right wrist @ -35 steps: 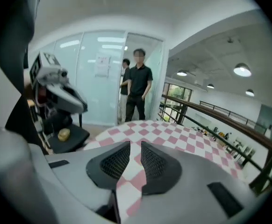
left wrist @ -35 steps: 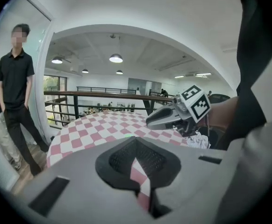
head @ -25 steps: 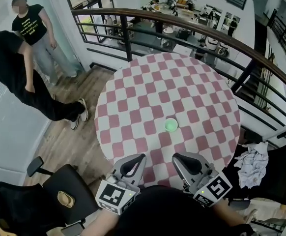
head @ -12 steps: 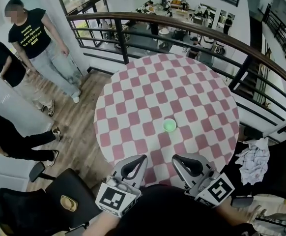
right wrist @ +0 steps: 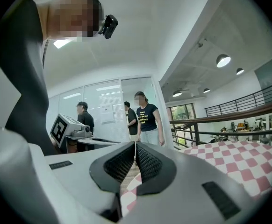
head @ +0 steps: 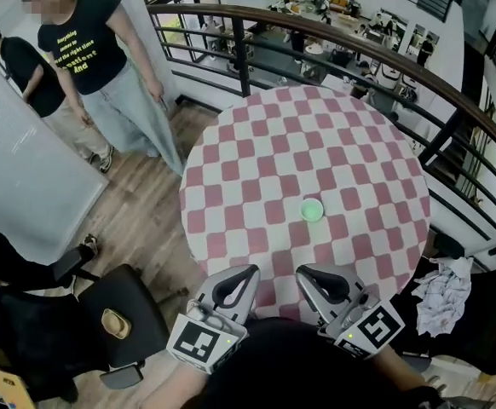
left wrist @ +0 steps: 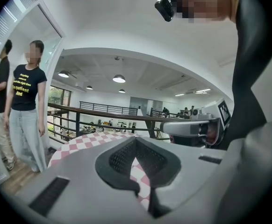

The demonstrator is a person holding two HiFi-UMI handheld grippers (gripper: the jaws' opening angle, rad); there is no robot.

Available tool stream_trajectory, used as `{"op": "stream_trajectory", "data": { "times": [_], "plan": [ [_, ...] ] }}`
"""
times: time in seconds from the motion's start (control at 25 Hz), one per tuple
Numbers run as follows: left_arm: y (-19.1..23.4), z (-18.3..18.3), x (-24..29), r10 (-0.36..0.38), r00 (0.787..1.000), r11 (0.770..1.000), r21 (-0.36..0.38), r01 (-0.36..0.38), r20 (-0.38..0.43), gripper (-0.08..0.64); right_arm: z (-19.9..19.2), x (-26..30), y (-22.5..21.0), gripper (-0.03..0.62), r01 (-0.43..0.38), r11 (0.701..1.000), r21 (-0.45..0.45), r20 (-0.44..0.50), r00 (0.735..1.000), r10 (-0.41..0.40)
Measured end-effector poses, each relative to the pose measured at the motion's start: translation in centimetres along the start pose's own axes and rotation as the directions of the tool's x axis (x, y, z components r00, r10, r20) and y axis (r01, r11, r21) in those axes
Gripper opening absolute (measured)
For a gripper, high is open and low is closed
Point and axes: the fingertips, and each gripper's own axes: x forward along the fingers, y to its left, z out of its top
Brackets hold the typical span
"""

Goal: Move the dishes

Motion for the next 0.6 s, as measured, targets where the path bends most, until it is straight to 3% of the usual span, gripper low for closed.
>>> {"op": "stream_trajectory", "data": {
  "times": [0.12,0.24,0.48,0.6],
  "plan": [
    [0.8,-0.6,-1.7,0.093,0.996,0.995,-0.023,-0.093,0.006,0.005,-0.4,1.3,1.2,0.026,-0.092,0.995,0.043,-0.019,0.995,0.093],
    [1.8,-1.7,-3.9,0.217,0.976,0.974,-0.060,-0.217,-0.006,0.005,-1.1,2.6,2.8,0.026,-0.217,0.975,0.056,-0.028,0.975,0.218],
    [3.8,-3.0,-11.6,0.428,0.904,0.900,-0.088,-0.427,-0.011,0.005,-2.4,5.9,8.8,0.026,-0.438,0.899,-0.003,-0.086,0.896,0.437],
    [5.3,-3.6,-17.7,0.552,0.834,0.830,-0.102,-0.548,0.010,0.005,-3.0,8.6,14.2,0.026,-0.546,0.838,-0.007,-0.107,0.834,0.542]
  ]
}}
